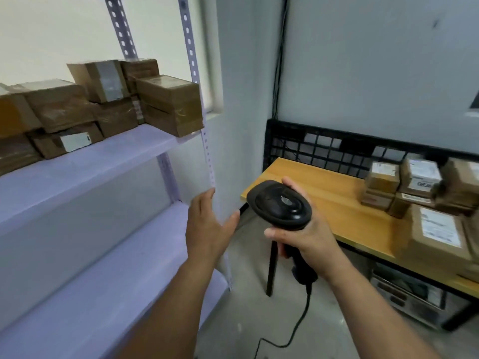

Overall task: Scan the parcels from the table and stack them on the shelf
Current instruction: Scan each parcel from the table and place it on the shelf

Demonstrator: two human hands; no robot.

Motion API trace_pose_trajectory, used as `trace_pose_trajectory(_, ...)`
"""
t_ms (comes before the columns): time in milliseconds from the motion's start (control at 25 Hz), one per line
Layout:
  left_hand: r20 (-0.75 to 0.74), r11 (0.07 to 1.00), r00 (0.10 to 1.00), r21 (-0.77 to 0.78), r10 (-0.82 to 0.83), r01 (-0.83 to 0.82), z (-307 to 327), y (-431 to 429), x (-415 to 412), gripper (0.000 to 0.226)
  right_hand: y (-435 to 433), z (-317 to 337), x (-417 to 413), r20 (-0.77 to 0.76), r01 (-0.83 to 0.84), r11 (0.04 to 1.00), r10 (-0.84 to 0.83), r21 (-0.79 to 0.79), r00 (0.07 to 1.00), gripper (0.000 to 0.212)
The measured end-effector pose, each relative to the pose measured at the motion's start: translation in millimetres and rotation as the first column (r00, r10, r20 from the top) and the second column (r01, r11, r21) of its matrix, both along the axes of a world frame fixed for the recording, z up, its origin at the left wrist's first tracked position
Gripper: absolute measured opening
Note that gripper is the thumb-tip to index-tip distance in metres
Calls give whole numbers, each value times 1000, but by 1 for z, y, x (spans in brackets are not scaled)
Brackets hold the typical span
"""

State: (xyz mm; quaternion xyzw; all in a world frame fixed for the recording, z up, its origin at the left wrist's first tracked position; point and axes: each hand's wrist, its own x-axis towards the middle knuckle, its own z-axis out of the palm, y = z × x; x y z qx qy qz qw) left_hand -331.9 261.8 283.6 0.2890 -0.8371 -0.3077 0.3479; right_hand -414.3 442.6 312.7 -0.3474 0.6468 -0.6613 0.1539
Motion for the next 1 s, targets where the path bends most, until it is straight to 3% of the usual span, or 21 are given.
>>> trace_pose_trajectory(240, 73, 973, 970, 27, -232, 231, -17, 65, -67, 71, 73, -7, -34, -4, 167, 985, -167, 32, 986, 103)
trace_pose_trajectory(600, 180, 873, 854, 85, -488, 481, -41, 149, -182, 72, 163, -26, -104, 65, 396, 916, -400, 64, 914, 99)
trace_pose_trajectory(1000, 277, 704, 647, 268, -710, 658, -69, 229, -316, 69, 248, -45, -192, 115, 665, 711, -698, 231, 707, 96)
